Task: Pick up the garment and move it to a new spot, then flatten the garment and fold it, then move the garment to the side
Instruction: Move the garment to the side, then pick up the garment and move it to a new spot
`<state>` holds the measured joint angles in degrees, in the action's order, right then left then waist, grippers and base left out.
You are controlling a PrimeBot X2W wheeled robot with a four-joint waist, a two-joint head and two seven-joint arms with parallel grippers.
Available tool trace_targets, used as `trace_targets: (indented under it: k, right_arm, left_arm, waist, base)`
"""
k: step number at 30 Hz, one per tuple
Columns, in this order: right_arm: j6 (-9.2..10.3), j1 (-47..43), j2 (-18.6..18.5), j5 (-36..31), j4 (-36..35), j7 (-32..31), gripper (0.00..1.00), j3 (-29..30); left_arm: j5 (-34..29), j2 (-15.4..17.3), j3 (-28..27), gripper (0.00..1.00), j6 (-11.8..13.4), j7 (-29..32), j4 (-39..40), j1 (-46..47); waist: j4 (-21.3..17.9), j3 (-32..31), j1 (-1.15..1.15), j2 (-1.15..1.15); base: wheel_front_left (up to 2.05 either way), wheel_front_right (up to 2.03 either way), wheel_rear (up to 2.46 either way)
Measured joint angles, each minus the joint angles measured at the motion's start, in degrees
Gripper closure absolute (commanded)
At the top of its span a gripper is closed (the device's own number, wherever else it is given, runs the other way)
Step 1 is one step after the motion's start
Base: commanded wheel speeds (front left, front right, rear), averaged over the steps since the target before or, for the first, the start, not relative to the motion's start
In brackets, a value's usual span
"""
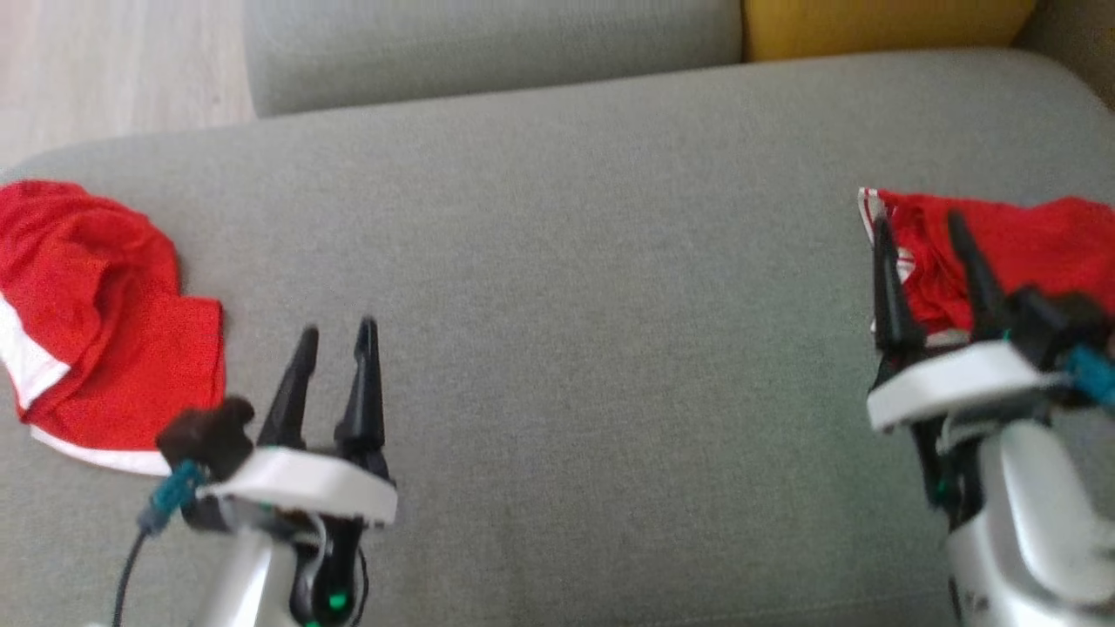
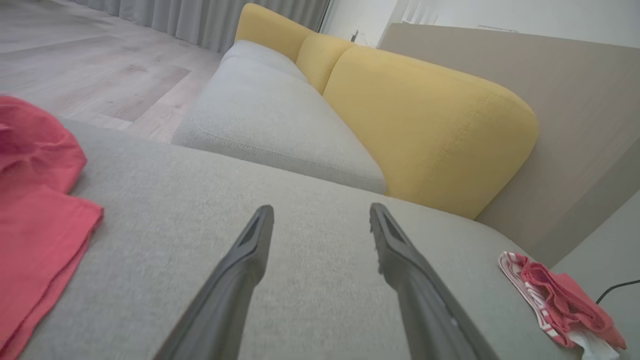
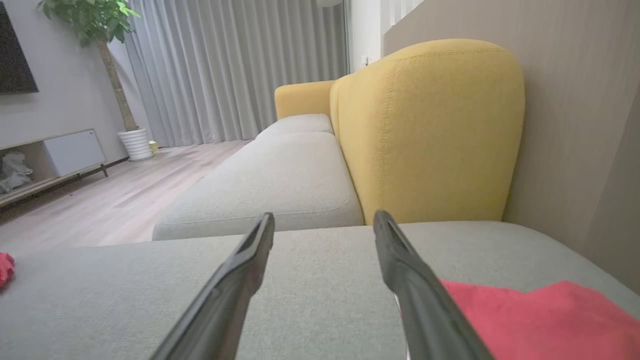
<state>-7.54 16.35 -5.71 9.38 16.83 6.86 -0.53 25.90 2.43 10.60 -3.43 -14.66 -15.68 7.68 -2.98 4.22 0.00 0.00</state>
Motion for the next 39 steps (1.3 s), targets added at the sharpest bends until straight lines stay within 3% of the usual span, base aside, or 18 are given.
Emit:
trace_targets:
  k: [10, 29, 39]
  right_arm:
    - [0.00, -9.98, 2.69, 2.20, -1.31, 2.75, 0.00, 0.08]
    - [0.00, -10.31, 2.86, 3.74, -0.97, 3.56, 0.00, -1.26]
    - [0.00, -10.28, 2.87, 3.80, -1.01, 3.46, 0.00, -3.08]
  left_arm:
    - [1.02, 0.02, 0.07, 0.00, 1.38, 0.00, -0.22, -4.95]
    - [1.46, 0.05, 1.14, 0.00, 1.89, 0.00, 0.85, -5.17]
    - [1.46, 0.04, -0.23, 0.00, 1.93, 0.00, 1.58, -4.97]
  waist:
    - [0.56, -2.88, 0.00, 0.00]
    - [1.26, -2.50, 0.00, 0.00]
    - [5.96, -2.02, 0.00, 0.00]
  base:
    - [0.00, 0.00, 0.00]
    - [0.00, 0.00, 0.00]
    - [0.00, 0.00, 0.00]
